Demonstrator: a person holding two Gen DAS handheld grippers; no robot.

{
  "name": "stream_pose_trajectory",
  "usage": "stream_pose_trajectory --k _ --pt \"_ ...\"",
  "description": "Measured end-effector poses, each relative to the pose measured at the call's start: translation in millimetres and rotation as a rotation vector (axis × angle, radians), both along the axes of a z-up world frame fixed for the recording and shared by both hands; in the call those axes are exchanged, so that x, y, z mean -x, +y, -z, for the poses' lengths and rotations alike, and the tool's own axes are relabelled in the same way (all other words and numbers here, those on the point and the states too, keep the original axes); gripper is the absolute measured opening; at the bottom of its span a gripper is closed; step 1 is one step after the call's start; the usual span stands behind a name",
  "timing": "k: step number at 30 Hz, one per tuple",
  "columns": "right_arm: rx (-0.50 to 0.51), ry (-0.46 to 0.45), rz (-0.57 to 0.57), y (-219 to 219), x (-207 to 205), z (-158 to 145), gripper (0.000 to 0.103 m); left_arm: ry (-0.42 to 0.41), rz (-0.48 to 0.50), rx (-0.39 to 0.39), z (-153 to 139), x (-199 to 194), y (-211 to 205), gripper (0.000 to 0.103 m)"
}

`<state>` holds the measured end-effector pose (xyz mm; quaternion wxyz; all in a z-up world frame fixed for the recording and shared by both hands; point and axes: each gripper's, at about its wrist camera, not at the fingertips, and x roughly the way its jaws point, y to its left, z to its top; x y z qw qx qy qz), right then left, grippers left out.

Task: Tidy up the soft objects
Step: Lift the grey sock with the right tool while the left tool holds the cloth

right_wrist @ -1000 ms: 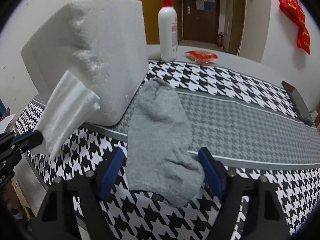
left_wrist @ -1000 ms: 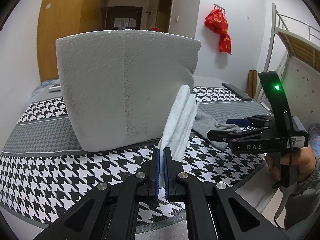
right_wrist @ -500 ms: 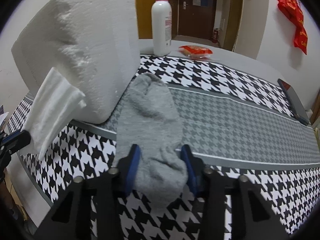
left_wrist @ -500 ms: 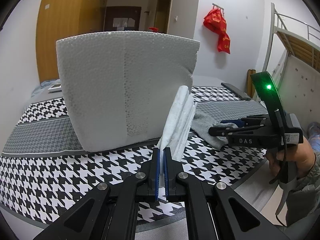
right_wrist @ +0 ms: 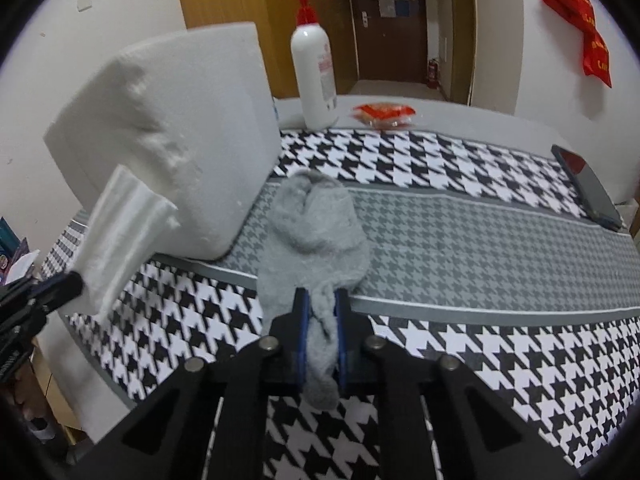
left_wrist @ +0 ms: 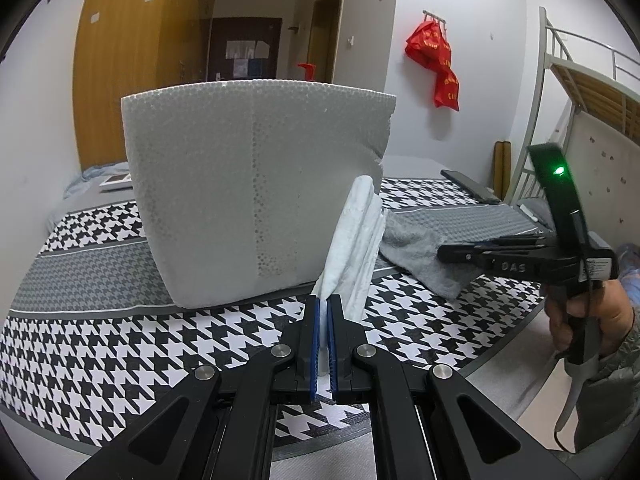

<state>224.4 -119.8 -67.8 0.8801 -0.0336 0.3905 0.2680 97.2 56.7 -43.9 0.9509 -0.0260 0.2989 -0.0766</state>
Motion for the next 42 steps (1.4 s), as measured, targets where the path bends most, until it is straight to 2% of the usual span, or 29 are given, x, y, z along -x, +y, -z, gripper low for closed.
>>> stream_pose_trajectory --k 12,24,28,34,35,37,38,39,42 --pt "-0.111 -0.105 -0.026 -11 34 -42 0.015 -0.023 -0.023 0.001 -9 9 6 0.004" --pt "-0.144 -0.171 -0.028 -22 64 -72 0.015 -0.047 -0.013 0.000 -15 23 7 0.004" --pt "-0.111 -0.150 -0.045 -18 62 -63 0.015 -0.047 -0.018 0.004 -14 25 8 0.004" --pt "-0.058 -0.093 -0.016 -14 37 -32 0.015 -0.033 -0.015 0.003 -9 23 5 0.004" --pt "-0.040 -0.083 -0.002 -13 31 -26 0.018 -0.030 -0.014 0.002 -9 22 4 0.004" --pt "0.001 -0.062 0.017 -12 23 -17 0.032 -0.027 -0.015 0.001 -8 21 3 0.004" --pt "0.012 -0.055 0.020 -12 20 -13 0.049 -0.027 -0.015 0.002 -7 20 2 0.004" --pt "0.017 -0.057 0.015 -12 19 -11 0.060 -0.027 -0.014 0.002 -7 20 2 0.004" --pt "0.023 -0.057 0.008 -10 16 -10 0.066 -0.019 -0.019 0.002 -4 17 3 0.004"
